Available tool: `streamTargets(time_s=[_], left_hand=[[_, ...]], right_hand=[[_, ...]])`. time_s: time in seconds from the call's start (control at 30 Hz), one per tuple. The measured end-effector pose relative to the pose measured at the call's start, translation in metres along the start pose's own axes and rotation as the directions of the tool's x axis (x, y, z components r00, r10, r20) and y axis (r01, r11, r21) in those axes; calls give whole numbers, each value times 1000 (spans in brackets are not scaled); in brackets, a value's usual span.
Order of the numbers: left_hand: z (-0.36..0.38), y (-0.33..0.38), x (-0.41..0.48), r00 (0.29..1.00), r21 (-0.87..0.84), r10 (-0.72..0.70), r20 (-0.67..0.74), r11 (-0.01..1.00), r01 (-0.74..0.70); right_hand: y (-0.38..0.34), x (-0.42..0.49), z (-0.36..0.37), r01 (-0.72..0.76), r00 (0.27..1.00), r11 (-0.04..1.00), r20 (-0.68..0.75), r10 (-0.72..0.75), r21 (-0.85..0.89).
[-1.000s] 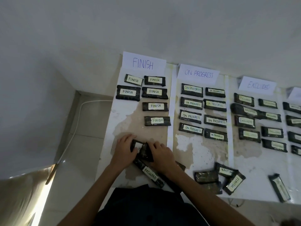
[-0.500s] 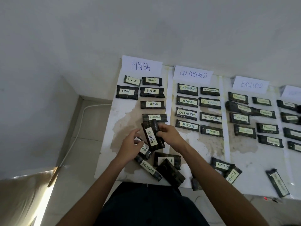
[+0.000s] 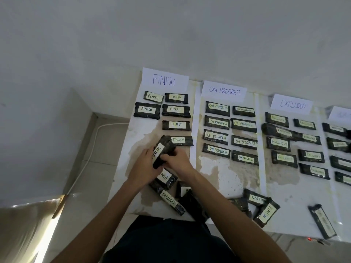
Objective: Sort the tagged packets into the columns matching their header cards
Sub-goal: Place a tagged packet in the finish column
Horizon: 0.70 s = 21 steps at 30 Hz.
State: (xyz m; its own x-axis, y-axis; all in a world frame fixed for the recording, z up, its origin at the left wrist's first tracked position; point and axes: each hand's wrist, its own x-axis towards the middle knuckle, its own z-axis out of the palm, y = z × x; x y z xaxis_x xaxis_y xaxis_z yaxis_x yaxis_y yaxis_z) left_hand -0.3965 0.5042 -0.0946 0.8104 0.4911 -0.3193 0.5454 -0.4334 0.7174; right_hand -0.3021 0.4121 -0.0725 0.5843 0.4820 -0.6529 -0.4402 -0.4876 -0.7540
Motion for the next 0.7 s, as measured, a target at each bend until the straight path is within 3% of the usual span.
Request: streamTargets(time_s=[0.27, 0.4, 0.5, 0.6, 0.7], left_hand=[[-54, -34, 98, 993, 381, 107, 51, 917, -119], [-56, -41, 133, 984, 477, 123, 127, 863, -169], [-52, -47, 143, 982, 509, 117, 151, 842, -179], [-52, -52, 144, 977, 517, 133, 164, 832, -200], [-54, -54, 140, 979, 517, 151, 135, 832, -200]], right_hand=[[-11, 11, -9, 65, 997, 950, -30, -78, -307], [9, 12, -12, 140, 990, 809, 52, -134, -571], [32, 16, -5, 237, 971, 612, 186, -147, -754], [44, 18, 7, 273, 961, 418, 230, -152, -866], [46, 23, 15, 261, 965, 394, 224, -138, -881]])
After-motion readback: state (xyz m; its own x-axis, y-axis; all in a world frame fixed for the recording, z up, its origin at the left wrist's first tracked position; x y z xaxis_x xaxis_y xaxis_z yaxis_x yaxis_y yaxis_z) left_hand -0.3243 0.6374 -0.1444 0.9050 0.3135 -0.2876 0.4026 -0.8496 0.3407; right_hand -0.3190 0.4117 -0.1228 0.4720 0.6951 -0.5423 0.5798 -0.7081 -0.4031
